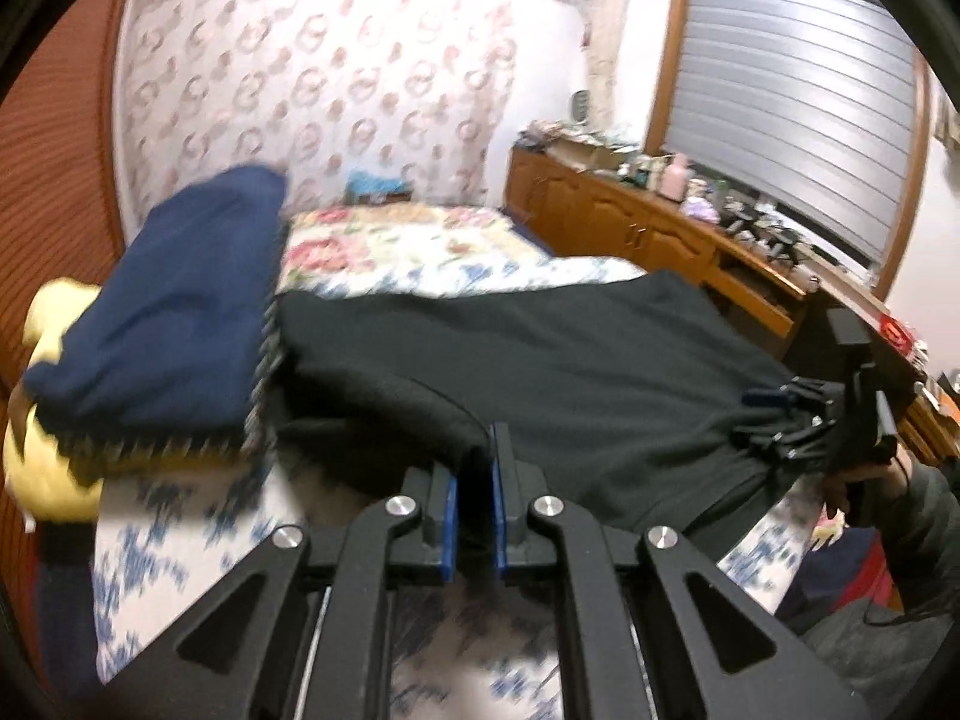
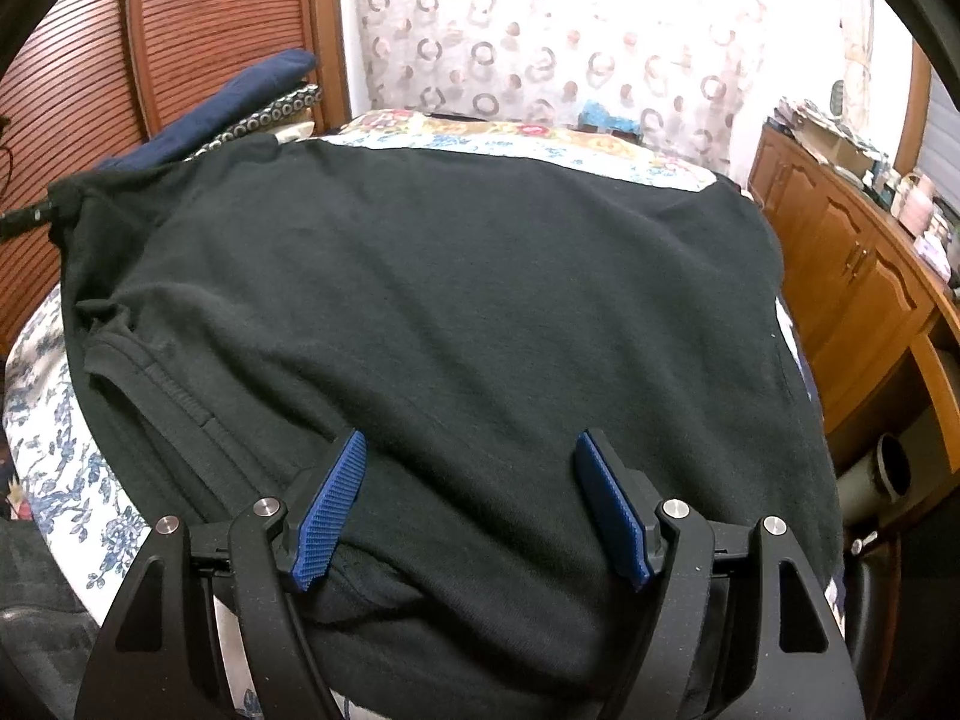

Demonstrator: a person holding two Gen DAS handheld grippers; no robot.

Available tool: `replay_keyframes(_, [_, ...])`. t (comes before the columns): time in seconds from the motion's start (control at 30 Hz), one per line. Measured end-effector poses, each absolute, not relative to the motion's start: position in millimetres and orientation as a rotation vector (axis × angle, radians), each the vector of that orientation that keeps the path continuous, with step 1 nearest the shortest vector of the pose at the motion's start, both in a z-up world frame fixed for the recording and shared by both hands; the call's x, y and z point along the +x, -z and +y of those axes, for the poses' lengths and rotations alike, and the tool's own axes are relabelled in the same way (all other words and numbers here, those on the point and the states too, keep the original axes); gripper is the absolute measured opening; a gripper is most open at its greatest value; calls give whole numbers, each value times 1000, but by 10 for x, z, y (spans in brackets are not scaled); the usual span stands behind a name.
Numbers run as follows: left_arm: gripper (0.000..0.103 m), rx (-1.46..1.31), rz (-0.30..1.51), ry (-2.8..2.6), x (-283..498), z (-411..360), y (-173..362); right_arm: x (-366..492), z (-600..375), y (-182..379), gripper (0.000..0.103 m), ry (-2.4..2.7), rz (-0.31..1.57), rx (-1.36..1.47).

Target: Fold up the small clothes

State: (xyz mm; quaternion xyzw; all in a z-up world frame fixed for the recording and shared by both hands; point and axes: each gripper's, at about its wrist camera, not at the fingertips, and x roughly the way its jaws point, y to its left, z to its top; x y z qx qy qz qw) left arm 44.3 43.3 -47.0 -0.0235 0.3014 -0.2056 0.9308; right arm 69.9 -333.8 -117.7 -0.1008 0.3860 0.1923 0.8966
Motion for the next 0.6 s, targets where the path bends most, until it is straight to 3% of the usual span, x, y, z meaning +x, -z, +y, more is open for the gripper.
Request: replay_keyframes(0.6, [5, 138, 562, 785, 941, -1370, -238, 281, -4261, 609, 74, -242, 645, -123])
